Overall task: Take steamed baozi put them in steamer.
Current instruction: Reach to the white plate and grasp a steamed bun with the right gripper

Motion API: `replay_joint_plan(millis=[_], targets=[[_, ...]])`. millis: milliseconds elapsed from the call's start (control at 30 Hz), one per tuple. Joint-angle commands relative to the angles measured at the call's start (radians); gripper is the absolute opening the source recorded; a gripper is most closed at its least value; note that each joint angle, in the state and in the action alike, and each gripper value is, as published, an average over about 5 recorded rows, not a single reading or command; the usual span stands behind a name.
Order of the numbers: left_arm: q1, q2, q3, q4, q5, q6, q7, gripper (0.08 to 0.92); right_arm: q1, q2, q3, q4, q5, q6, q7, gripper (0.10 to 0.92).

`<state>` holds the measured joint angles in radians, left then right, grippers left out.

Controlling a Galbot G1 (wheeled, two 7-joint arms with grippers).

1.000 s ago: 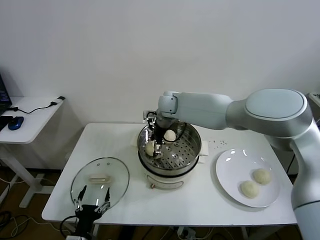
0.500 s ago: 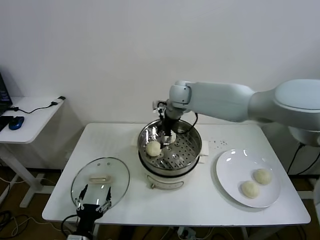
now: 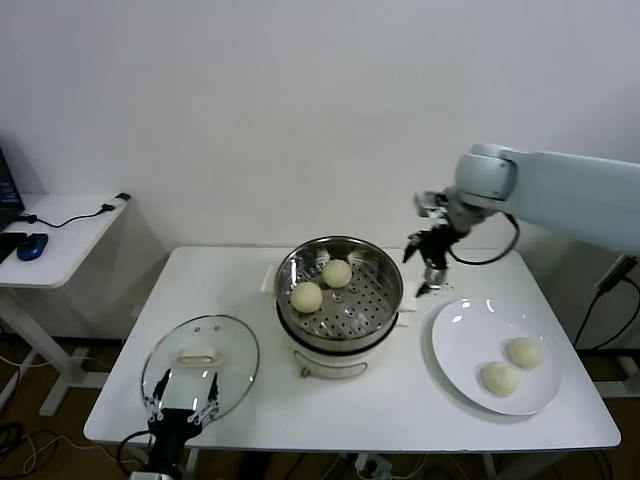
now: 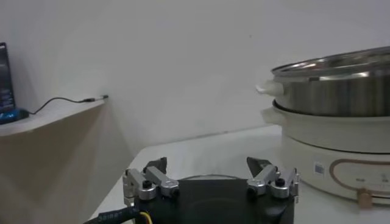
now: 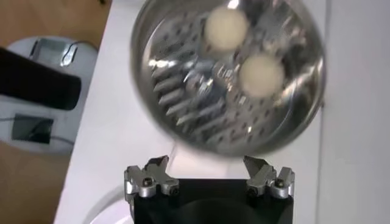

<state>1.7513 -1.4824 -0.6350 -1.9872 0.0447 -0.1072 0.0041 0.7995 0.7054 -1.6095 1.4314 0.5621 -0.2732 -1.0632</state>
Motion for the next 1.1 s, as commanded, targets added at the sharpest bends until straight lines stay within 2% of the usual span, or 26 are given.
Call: replay_joint_plan(millis=[33, 167, 300, 733, 1100], targets=[[0.011, -0.002, -0.010, -0.009, 0.002, 0.002, -0.010, 0.823, -0.403, -0.387, 0.310, 0.106, -0.371, 0.038, -0.048, 0.823], [0.015, -0.006, -0.009, -0.010, 0.011, 0.006, -0.009, 0.823, -0.685, -0.417, 0.554, 0.066, -0.458, 0.042, -0.053, 0.823], [0.015, -0.011, -0.006, -0.007, 0.019, 0.011, -0.009, 0.823, -0.802, -0.404, 0.620, 0.015, -0.504, 0.041, -0.048, 0.823], [0.015, -0.020, -0.006, 0.007, 0.037, 0.010, -0.009, 0.823, -0.831, -0.263, 0.651, -0.123, -0.540, 0.044, -0.019, 0.823], [0.016, -0.022, -0.010, 0.010, 0.041, 0.010, -0.009, 0.823, -0.798, -0.190, 0.602, -0.147, -0.531, 0.040, -0.018, 0.823]])
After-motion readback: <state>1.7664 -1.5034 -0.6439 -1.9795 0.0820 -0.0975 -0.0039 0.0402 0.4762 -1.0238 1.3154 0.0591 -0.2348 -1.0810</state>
